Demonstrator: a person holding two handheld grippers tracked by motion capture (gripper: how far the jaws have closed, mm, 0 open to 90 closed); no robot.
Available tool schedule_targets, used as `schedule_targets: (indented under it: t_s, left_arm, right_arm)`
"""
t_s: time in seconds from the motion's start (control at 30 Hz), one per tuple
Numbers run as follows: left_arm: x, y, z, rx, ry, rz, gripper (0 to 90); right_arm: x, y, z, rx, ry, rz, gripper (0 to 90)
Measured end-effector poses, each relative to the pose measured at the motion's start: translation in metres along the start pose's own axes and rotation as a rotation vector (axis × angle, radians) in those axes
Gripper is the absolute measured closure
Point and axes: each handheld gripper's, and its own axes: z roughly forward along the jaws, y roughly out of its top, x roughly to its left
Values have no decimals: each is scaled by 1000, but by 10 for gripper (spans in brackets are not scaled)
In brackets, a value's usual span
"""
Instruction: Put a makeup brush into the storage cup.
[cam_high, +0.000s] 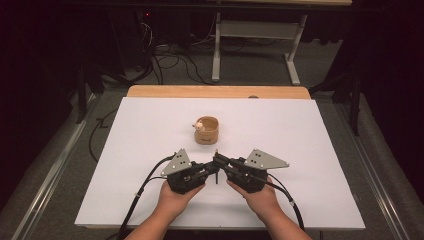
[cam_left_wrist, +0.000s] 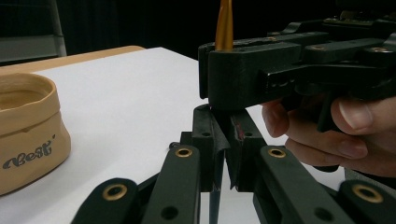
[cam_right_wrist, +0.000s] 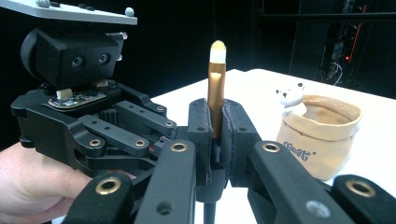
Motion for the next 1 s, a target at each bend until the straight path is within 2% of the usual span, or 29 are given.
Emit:
schedule_targets:
  t_s: [0.27,0.43,0.67,0.83,1.0]
  left_arm:
    - [1,1,-2,-7,3,-3,828]
    - [4,0,-3,-8,19,-7,828]
    - [16,2,-15,-26,74,-22,828]
    - [24,4,-24,-41,105,-30,828]
    - [32,6,-35,-55,139,-36,828]
  right_arm:
    - [0,0,-1,0,5,18,771]
    - [-2,3,-3,-20,4,14,729]
    - [-9,6,-11,-32,-35,21,663]
    - [-13,6,-14,-12,-79,24,582]
    - [-17,6,-16,2,-109,-6,504]
